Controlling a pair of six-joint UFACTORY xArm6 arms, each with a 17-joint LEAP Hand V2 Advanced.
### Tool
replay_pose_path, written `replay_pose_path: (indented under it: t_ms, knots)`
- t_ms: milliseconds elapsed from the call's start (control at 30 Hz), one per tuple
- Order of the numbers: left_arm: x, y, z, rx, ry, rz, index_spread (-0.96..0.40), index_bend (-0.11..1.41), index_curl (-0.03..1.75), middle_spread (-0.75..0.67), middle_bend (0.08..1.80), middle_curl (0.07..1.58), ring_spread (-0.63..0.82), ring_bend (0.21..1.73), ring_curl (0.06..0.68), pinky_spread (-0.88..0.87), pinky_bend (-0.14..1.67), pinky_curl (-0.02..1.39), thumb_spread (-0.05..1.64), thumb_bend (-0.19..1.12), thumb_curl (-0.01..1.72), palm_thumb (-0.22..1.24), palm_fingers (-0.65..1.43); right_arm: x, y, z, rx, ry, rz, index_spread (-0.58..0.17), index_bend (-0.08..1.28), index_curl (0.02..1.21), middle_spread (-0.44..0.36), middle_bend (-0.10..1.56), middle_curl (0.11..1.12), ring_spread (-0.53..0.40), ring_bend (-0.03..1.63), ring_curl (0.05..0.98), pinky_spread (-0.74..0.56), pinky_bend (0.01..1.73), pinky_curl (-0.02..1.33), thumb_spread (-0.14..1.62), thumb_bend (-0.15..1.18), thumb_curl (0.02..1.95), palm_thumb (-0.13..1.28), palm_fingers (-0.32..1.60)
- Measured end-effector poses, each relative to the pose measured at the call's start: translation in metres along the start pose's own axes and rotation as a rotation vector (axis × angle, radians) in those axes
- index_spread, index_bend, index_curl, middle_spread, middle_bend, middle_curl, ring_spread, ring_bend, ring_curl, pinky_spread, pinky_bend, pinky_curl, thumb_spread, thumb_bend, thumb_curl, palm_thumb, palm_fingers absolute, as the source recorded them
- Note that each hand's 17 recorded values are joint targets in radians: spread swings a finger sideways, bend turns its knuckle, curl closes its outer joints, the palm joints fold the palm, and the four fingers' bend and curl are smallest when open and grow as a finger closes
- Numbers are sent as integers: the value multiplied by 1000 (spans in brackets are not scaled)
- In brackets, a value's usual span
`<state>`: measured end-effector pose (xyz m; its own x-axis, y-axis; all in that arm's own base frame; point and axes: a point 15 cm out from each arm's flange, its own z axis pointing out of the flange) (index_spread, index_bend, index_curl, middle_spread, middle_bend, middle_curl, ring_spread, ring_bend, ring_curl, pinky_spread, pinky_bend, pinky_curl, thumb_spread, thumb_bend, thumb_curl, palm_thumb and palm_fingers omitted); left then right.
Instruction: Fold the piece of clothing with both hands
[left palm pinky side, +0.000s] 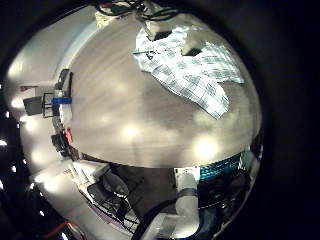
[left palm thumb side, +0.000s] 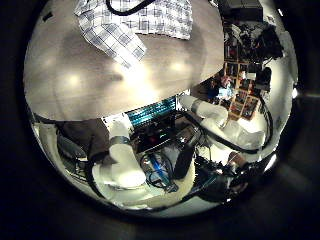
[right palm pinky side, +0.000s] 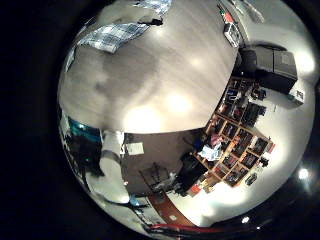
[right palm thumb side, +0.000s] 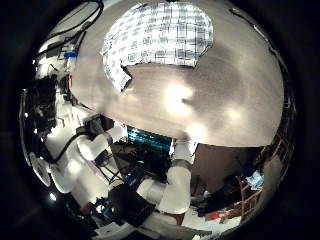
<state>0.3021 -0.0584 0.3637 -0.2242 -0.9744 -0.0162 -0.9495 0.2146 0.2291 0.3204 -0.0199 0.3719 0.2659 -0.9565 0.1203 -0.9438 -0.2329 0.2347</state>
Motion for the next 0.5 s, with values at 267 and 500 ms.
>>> replay_pose_path:
  t_ms: [267,500]
  knots:
    - [-2,6,-5,10,27,-23,-87,180,334,304,177,298,474,600,213,488,372,342,828,-51,279,-38,28,-3,3,5,-19,-8,-3,-407,176,308,-16,191,338,158,521,176,359,693,137,1084,-23,253,56,116]
    - [4,8,9,-14,-4,23,-88,184,347,302,174,289,475,588,210,489,363,335,854,-41,283,-22,39,-2,10,4,-23,-12,10,-409,174,310,-16,187,332,147,508,183,356,667,150,1091,-21,253,55,144]
